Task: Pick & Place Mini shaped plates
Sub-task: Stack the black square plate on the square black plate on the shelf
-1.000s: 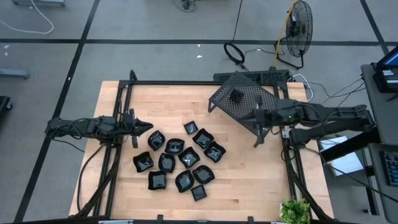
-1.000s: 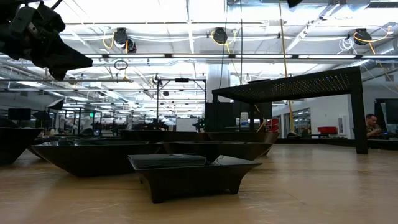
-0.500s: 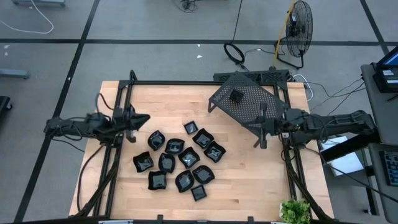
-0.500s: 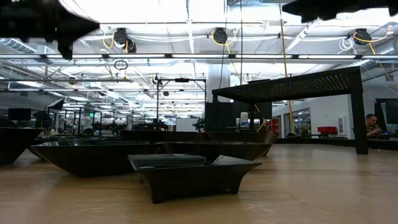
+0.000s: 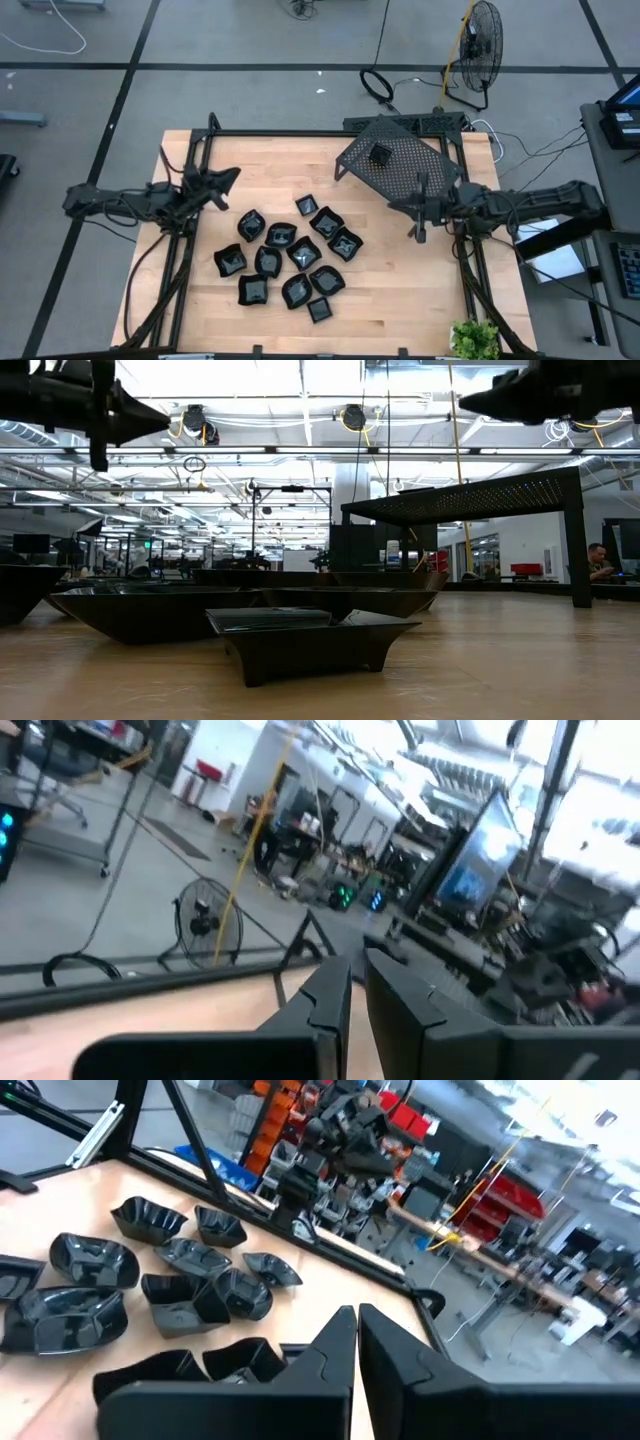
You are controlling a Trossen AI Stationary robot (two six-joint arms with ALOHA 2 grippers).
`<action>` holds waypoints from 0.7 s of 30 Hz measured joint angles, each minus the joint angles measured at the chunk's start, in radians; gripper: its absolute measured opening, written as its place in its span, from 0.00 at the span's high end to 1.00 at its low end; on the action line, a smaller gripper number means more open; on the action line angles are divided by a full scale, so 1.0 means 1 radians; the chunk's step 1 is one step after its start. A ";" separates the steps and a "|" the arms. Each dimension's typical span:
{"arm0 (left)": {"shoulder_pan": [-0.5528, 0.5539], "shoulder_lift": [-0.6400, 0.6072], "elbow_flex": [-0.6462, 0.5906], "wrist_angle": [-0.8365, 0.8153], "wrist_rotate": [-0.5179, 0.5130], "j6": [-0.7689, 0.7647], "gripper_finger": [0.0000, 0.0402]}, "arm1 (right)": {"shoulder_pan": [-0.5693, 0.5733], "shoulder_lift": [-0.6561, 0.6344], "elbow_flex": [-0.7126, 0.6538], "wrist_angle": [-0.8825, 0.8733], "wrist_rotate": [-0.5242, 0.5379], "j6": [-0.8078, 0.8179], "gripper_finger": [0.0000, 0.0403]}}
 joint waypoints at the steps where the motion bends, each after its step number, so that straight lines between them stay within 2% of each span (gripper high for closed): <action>1: 0.000 0.009 0.000 -0.007 0.005 -0.007 0.91 | 0.000 -0.012 -0.024 0.022 0.000 -0.012 0.99; 3: 0.002 0.034 0.000 0.012 0.005 -0.049 0.91 | 0.000 -0.035 -0.067 0.058 0.009 -0.058 0.99; 6: 0.021 0.109 0.000 0.149 0.061 -0.081 0.91 | 0.000 -0.084 -0.100 0.069 0.124 -0.108 0.99; 9: 0.070 0.250 0.033 0.269 0.133 -0.097 0.90 | -0.002 -0.125 -0.110 0.075 0.249 -0.123 0.99; 12: 0.130 0.438 0.131 0.280 0.219 -0.096 0.83 | -0.002 -0.150 -0.118 0.072 0.256 -0.123 0.99; 16: 0.195 0.758 0.338 0.145 0.324 -0.058 0.65 | -0.002 -0.156 -0.120 0.080 0.205 -0.124 0.99; 21: 0.290 1.087 0.629 -0.286 0.457 -0.006 0.50 | -0.001 -0.156 -0.120 0.092 0.179 -0.102 0.99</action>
